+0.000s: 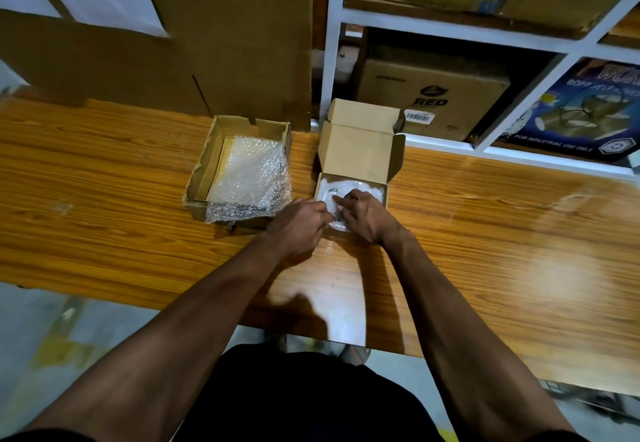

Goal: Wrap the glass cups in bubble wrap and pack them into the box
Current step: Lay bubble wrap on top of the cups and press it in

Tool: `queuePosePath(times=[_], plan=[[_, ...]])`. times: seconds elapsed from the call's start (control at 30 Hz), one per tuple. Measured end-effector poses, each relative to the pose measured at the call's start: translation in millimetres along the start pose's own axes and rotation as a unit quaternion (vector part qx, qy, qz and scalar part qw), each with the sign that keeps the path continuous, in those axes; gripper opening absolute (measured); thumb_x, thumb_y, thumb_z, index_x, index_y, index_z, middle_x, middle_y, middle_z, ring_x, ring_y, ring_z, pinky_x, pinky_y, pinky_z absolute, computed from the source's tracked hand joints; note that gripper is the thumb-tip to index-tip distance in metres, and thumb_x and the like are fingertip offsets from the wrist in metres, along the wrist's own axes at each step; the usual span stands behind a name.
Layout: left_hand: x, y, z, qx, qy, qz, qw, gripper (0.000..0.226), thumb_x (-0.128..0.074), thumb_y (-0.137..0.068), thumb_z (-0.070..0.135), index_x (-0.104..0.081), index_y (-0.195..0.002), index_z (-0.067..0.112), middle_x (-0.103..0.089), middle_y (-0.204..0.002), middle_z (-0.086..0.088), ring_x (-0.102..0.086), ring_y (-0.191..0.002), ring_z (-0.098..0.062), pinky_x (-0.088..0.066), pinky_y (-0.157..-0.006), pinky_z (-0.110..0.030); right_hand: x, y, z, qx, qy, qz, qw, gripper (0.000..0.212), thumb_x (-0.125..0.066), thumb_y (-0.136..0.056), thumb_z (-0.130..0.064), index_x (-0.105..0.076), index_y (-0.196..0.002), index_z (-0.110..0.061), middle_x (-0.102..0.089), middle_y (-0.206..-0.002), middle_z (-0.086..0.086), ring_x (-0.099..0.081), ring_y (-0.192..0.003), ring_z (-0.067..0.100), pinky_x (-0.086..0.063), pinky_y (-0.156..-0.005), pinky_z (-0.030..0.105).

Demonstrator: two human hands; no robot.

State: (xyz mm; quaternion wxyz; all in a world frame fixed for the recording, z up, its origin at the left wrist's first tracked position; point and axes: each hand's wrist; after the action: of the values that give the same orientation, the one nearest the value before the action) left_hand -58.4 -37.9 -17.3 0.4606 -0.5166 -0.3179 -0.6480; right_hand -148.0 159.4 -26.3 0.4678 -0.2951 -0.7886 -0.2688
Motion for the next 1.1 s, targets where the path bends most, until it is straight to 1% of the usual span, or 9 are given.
queuePosePath(times=[0.1,0.17,0.27,0.37,0.53,0.67,0.77,0.97,1.1], plan=[[8,-4,0,-0.014,0.006,-0.017,1.0,0.017,-0.059,-0.098,0.017,-0.069,-0.113,0.015,-0.066,-0.098,-0.008,-0.064,-0.092,-0.029,-0.052,-0.08,-0.042,1,23,1,0.003,-0.029,0.012,0.999,0.05,-0.039,-0.107,-0.051,-0.052,-0.146,-0.023,-0.054,-0.146,0.013,-0.049,-0.135,0.029,-0.041,-0.112,0.042],[10,-6,2,-0.018,0.008,-0.022,1.0,0.013,-0.058,-0.098,0.014,-0.066,-0.108,0.013,-0.065,-0.097,-0.01,-0.063,-0.09,-0.03,-0.05,-0.078,-0.041,-5,40,4,0.023,-0.006,0.047,0.999,0.047,-0.04,-0.105,-0.056,-0.058,-0.133,-0.024,-0.055,-0.136,0.009,-0.053,-0.123,0.025,-0.047,-0.101,0.039],[9,-7,4,-0.018,0.006,-0.021,1.0,0.013,-0.057,-0.099,0.015,-0.069,-0.105,0.013,-0.06,-0.102,-0.008,-0.063,-0.089,-0.028,-0.051,-0.076,-0.041,-13,57,6,0.048,0.06,0.097,0.992,0.042,-0.045,-0.105,-0.05,-0.067,-0.118,-0.017,-0.057,-0.114,0.008,-0.052,-0.101,0.023,-0.047,-0.087,0.038],[7,-8,6,0.003,0.015,-0.014,1.0,0.016,-0.057,-0.1,0.017,-0.071,-0.109,0.015,-0.057,-0.107,-0.005,-0.061,-0.09,-0.024,-0.05,-0.076,-0.037,-19,59,9,0.044,0.09,0.12,0.988,0.031,-0.047,-0.107,-0.038,-0.068,-0.111,-0.015,-0.062,-0.106,0.008,-0.052,-0.096,0.023,-0.047,-0.085,0.042],[7,-9,4,0.032,0.006,0.004,0.999,0.021,-0.066,-0.094,0.017,-0.073,-0.113,0.023,-0.068,-0.101,-0.001,-0.063,-0.098,-0.025,-0.047,-0.091,-0.041,-23,61,12,0.011,0.075,0.089,0.993,0.044,-0.032,-0.108,-0.044,-0.066,-0.114,-0.018,-0.066,-0.108,0.007,-0.055,-0.101,0.022,-0.049,-0.092,0.042],[12,-8,-2,0.019,0.056,0.003,0.998,0.029,-0.068,-0.093,0.015,-0.059,-0.12,0.02,-0.07,-0.103,-0.005,-0.063,-0.092,-0.027,-0.049,-0.075,-0.036,-18,68,14,-0.041,0.002,0.077,0.996,0.037,-0.03,-0.108,-0.053,-0.051,-0.125,-0.028,-0.059,-0.109,0.006,-0.054,-0.097,0.021,-0.046,-0.085,0.035],[11,-10,-9,-0.028,0.049,-0.005,0.998,0.017,-0.061,-0.097,0.019,-0.065,-0.114,0.015,-0.067,-0.104,-0.007,-0.062,-0.091,-0.027,-0.05,-0.075,-0.036,-17,70,19,-0.007,0.007,0.079,0.997,0.033,-0.03,-0.104,-0.053,-0.049,-0.111,-0.026,-0.056,-0.098,0.005,-0.052,-0.089,0.024,-0.04,-0.075,0.033],[1,-14,-5,-0.023,0.016,0.036,0.999,0.012,-0.065,-0.094,0.015,-0.072,-0.102,0.02,-0.058,-0.099,0.0,-0.054,-0.1,-0.021,-0.041,-0.085,-0.038,-23,61,22,0.025,0.057,0.13,0.99,0.031,-0.04,-0.105,-0.032,-0.065,-0.098,-0.016,-0.062,-0.094,0.007,-0.052,-0.091,0.024,-0.045,-0.086,0.039],[2,-13,-4,-0.011,0.007,0.023,1.0,0.017,-0.064,-0.092,0.013,-0.067,-0.105,0.024,-0.066,-0.097,0.002,-0.057,-0.101,-0.022,-0.039,-0.087,-0.041,-17,57,24,0.03,0.05,0.117,0.991,0.035,-0.04,-0.101,-0.035,-0.069,-0.093,-0.018,-0.067,-0.088,0.004,-0.059,-0.088,0.025,-0.043,-0.091,0.04]])
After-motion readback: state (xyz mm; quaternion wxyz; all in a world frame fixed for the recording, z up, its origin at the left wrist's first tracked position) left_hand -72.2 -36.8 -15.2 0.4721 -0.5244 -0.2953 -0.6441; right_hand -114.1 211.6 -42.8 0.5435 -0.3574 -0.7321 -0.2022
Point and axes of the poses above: each hand's wrist, its own y-axis away from the middle knuckle, its own x-axis out of the back of the hand, z = x × y
